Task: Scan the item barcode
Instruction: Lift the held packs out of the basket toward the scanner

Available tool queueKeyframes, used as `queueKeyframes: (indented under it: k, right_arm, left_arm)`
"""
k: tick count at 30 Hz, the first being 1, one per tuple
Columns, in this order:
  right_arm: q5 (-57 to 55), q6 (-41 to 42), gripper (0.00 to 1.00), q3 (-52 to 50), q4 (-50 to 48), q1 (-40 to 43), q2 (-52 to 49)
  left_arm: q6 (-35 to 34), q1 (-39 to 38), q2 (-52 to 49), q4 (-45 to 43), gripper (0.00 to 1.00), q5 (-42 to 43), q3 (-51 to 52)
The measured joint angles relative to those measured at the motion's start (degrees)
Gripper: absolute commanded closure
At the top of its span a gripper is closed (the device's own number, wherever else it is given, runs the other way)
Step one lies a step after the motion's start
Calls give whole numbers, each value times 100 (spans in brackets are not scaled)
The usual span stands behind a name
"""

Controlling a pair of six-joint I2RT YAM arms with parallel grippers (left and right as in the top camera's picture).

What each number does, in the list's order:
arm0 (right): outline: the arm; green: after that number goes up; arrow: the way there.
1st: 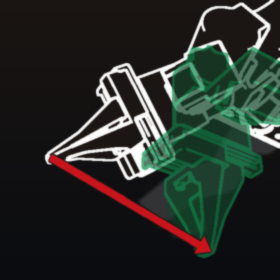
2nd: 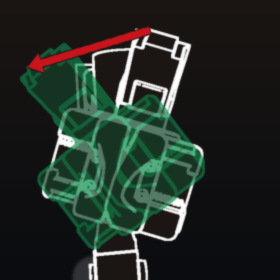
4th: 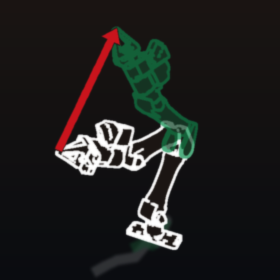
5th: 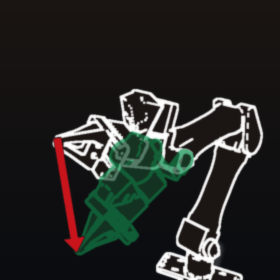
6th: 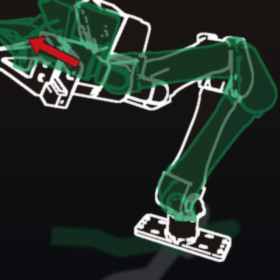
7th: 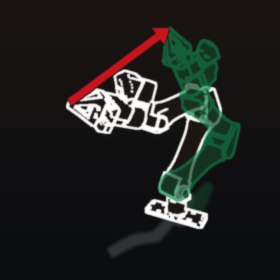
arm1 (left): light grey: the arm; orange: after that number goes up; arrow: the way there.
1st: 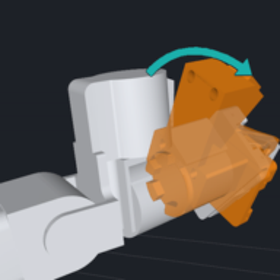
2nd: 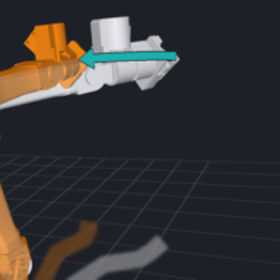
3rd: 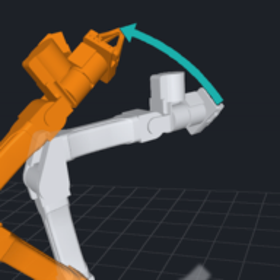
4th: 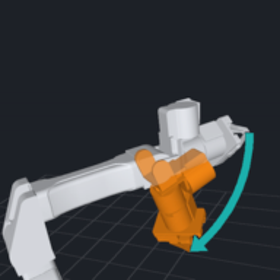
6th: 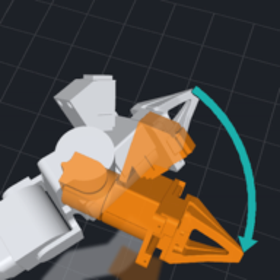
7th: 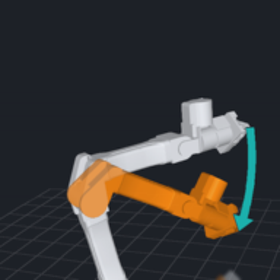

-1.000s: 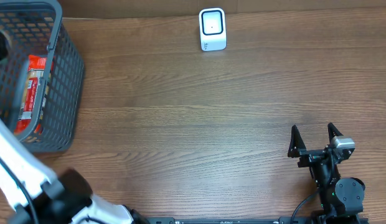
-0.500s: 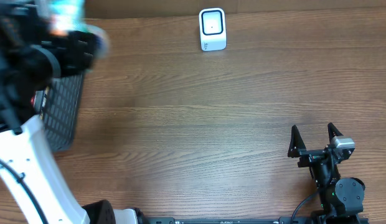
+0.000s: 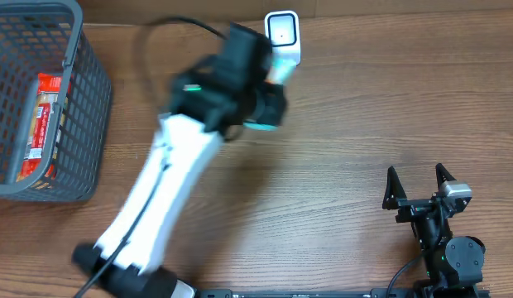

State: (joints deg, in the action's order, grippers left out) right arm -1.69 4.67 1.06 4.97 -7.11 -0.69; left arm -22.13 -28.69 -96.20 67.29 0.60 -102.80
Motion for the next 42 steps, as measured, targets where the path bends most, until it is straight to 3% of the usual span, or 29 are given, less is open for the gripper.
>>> queueKeyframes:
  k: [6,12,22,28,33,34,38,42]
  right_arm:
    - [-2,0,0,0,0,0,0]
    - [0,-2,0,0,2,0,0]
    - [0,0,0,0,4,0,0]
    - [0,-4,0,0,2,2,0]
    - [0,-2,0,0,4,0,0]
    - [-2,-2,0,0,2,0,0]
    - [0,0,0,0,0,0,0]
    - [-2,0,0,0,2,0,0]
  left_arm:
    - [-1082,-610,-1025,-284,57,-175,610]
    - [-1523,-1093,-1845,-640,57,-243,614]
    - [-1784,-1585,-2286,-1034,55,-258,614]
    - [-1823,-1602,-2286,-1036,42,-260,614]
    - [-1825,-1602,-2286,-1043,43,-260,616]
    - [-1825,-1602,-2286,-1064,40,-260,627]
    - [-1851,-1602,-2286,-1117,4,-260,699]
    - [-1843,-1602,-2286,-1217,0,-240,706]
